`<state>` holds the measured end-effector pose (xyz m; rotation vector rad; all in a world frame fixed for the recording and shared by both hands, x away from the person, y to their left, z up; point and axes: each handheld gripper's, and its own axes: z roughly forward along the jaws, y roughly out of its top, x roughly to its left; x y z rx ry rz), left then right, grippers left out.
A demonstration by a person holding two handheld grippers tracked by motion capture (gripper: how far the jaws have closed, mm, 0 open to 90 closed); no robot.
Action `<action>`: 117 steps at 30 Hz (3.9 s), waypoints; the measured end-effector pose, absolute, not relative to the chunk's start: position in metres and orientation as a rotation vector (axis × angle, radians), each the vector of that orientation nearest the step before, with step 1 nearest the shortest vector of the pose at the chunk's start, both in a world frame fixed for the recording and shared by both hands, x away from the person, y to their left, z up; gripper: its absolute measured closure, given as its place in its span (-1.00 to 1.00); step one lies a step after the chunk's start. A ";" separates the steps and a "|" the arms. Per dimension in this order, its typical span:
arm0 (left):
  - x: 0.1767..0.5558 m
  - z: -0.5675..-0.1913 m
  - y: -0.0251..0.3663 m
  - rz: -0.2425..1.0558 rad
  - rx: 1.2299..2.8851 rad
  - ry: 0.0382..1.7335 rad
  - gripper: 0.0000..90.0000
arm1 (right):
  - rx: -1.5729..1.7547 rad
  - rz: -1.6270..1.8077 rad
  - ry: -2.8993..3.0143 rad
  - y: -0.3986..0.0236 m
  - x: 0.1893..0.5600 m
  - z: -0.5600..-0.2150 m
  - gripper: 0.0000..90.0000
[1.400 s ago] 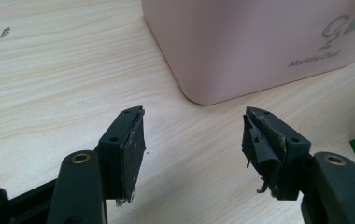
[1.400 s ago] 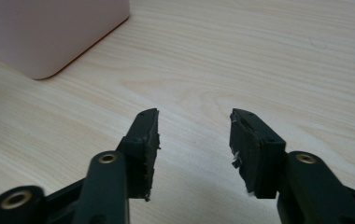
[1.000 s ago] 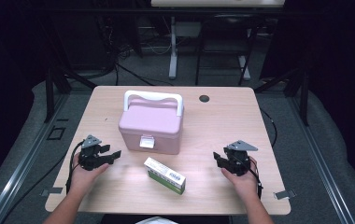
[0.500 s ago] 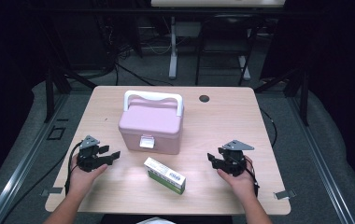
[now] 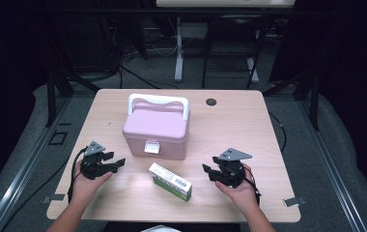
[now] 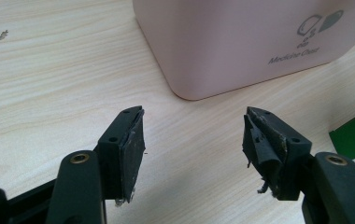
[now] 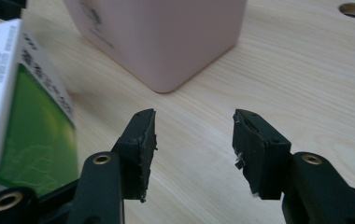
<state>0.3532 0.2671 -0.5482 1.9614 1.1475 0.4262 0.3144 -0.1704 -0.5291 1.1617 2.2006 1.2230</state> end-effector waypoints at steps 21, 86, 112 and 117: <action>0.352 -0.548 0.265 0.415 1.971 1.143 -0.14 | 0.958 1.360 2.315 -0.135 0.295 -0.495 0.02; 0.354 -0.550 0.267 0.414 1.946 1.168 -0.15 | 0.974 1.299 2.553 -0.105 0.295 -0.500 0.31; 0.355 -0.549 0.269 0.412 1.951 1.165 -0.15 | 0.995 1.135 2.518 -0.116 0.306 -0.506 0.37; 0.355 -0.549 0.269 0.412 1.952 1.164 -0.15 | 1.082 1.120 2.451 -0.141 0.314 -0.505 0.37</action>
